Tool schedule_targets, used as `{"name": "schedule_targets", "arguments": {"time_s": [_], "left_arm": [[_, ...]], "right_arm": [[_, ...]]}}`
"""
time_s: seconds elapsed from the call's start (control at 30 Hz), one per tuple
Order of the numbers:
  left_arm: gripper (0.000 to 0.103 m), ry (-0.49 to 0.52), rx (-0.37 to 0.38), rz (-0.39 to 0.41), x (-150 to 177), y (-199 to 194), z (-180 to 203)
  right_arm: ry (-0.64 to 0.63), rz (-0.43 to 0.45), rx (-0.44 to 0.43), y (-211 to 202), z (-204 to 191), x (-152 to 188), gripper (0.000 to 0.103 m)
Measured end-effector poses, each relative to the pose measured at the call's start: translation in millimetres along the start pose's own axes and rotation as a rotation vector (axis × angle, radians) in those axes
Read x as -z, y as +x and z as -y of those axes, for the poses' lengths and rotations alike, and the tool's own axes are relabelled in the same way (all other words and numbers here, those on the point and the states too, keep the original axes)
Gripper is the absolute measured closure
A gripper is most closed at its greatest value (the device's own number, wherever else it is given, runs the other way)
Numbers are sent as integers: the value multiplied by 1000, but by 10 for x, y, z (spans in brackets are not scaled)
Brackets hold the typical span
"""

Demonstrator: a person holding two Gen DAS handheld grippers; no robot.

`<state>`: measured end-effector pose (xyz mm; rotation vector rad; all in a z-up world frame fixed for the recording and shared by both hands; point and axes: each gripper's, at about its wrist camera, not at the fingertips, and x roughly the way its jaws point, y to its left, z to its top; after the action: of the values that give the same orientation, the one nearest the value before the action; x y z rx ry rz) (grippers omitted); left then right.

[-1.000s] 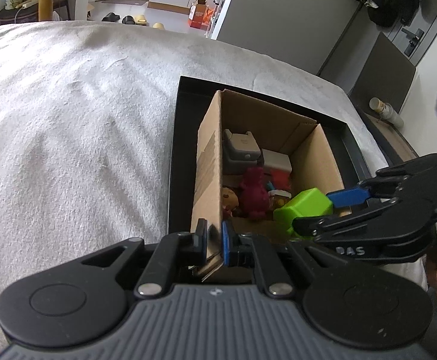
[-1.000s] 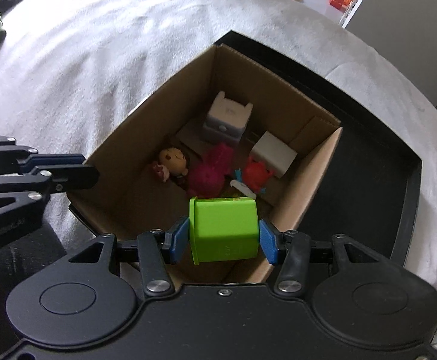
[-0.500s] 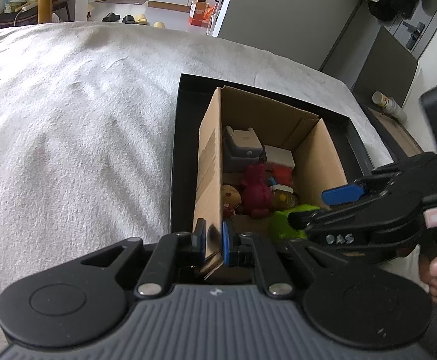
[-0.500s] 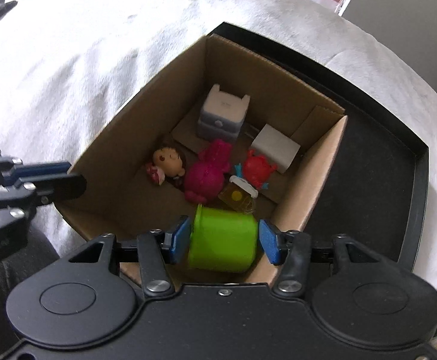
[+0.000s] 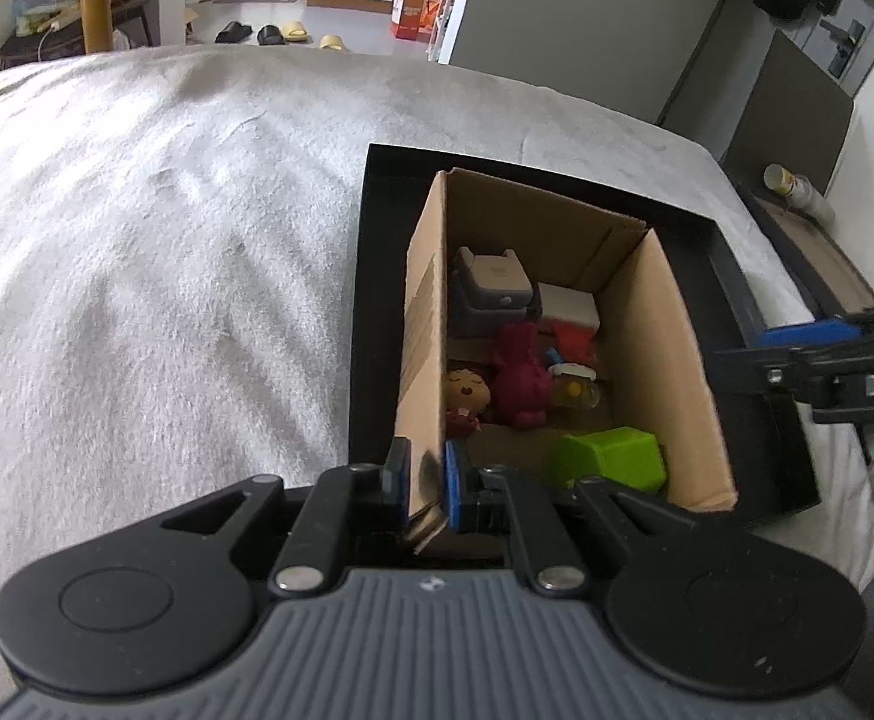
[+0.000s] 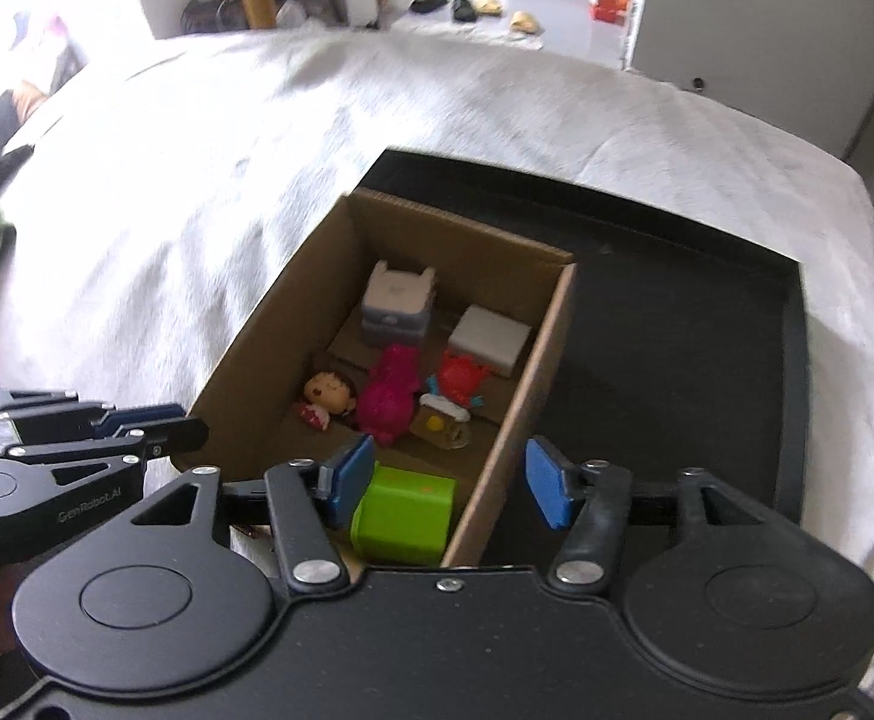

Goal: Organize rigid objects

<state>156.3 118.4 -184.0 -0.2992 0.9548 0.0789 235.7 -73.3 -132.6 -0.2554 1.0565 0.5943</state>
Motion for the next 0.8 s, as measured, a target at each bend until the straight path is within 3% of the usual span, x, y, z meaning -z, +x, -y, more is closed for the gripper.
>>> {"name": "schedule_targets", "arguments": {"time_s": [0.13,0.37,0.47,0.53,0.6,0.8], "left_arm": [[93,3,-18,-5,-30,-61,59],[89,8,-42,7,-182,-306,195],[77,-6,-52,11,-247,-426,260],[62,-1,-55,25,-273,-518,326],[53,8,-54,37,-293,-599,405],[35,13,-43,47,-335,-822,596]], "right_arm": [[43,49,16,-195,171,62,29],[148,116,41,-406,488,194,13],[201,139,43,-472,615,264,10],[230,161,40,-529,692,322,8],[251,186,38,-607,757,379,5],[306,238,26,-824,918,535,0]]}}
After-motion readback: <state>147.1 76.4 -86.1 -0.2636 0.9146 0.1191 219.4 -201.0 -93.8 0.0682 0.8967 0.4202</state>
